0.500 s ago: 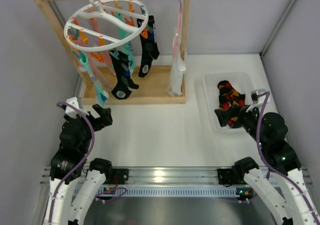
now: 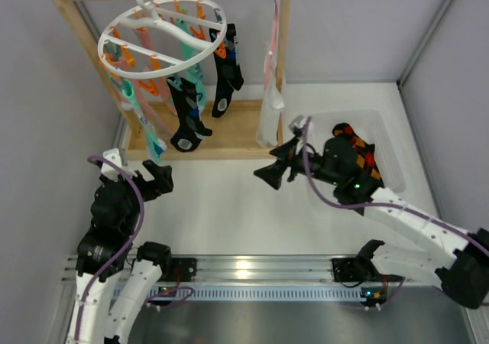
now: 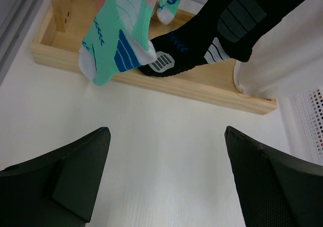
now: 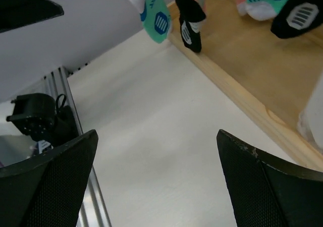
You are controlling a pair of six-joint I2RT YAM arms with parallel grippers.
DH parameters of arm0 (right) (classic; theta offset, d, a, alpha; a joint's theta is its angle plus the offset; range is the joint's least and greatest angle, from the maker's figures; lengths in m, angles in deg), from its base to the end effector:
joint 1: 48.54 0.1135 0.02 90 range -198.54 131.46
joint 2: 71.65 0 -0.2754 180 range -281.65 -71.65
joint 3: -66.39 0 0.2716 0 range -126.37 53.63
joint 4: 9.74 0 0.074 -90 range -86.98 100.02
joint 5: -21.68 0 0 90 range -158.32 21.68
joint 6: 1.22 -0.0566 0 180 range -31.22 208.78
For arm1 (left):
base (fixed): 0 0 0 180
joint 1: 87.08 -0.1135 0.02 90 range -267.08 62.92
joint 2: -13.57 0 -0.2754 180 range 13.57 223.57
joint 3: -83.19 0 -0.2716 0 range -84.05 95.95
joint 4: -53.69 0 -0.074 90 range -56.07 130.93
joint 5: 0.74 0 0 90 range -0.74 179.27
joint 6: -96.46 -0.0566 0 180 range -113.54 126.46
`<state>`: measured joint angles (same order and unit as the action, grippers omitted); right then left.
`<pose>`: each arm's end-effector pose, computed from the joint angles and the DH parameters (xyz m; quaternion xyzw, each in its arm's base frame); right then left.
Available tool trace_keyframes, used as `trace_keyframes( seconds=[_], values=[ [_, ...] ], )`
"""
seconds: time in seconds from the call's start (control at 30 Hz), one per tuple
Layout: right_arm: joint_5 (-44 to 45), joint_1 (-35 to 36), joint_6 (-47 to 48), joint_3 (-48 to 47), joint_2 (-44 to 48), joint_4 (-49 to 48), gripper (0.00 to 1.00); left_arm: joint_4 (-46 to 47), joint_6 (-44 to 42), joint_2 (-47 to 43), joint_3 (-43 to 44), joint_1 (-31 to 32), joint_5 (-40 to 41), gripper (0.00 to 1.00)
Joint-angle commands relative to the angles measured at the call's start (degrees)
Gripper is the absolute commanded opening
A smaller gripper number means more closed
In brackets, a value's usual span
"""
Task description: Remove the socks clipped to the hanger
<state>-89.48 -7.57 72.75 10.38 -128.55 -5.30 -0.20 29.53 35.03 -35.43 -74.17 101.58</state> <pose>0.1885 0.1908 0.3282 -0.2776 0.6828 0.4352 0.5170 0.0977 -0.0100 0.3573 -0.1352 0.7744 -0.1087 0.6085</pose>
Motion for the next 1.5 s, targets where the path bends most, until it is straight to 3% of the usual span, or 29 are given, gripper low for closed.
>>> trace_keyframes(
  seconds=[0.0,0.13,0.4,0.6,0.67,0.7,0.8,0.83,0.9,1.03,1.23,1.47],
  values=[
    [7.97,7.62,12.32,-8.68,-10.30,-14.24,0.95,2.63,0.13,-0.80,-0.46,0.10,-1.51,0.98],
    [10.71,9.13,14.27,-15.45,-27.59,-22.85,0.92,2.72,-0.04,-0.71,-0.54,0.19,-2.12,0.99],
    [8.34,9.21,13.31,-31.63,-51.87,-33.51,0.88,2.72,-0.48,0.69,-0.46,0.10,-2.91,0.99],
    [5.17,9.91,14.89,-39.90,-59.54,-35.54,0.65,2.80,-0.39,1.13,-0.37,0.10,-2.91,0.99],
    [5.26,10.62,15.42,-40.43,-59.81,-36.33,0.58,2.89,-0.05,1.66,-0.28,0.10,-2.83,0.99],
    [4.91,10.79,15.50,-40.25,-59.73,-37.20,0.44,2.80,0.22,1.92,-0.19,0.10,-2.56,0.99],
    [5.08,11.50,15.50,-39.20,-58.85,-38.09,0.20,2.71,0.92,3.50,0.68,0.10,-1.94,0.99],
    [5.61,12.02,15.50,-38.07,-58.33,-38.00,0.07,2.72,1.19,4.47,1.82,0.10,-2.38,0.99],
    [8.05,12.64,17.33,-36.04,-55.79,-38.09,0.00,2.63,2.24,5.52,4.19,0.10,-6.05,0.99],
    [14.30,15.80,16.39,-28.15,-49.89,-39.32,0.00,2.63,3.30,9.21,13.49,0.10,-10.73,0.99],
    [21.51,19.23,12.34,-24.26,-42.77,-33.62,0.00,2.45,1.98,20.28,29.15,0.10,-18.98,0.99],
    [35.64,24.85,15.42,-25.83,-41.53,-22.56,0.00,-1.40,2.16,31.87,41.45,0.10,-15.58,0.98]
  ],
)
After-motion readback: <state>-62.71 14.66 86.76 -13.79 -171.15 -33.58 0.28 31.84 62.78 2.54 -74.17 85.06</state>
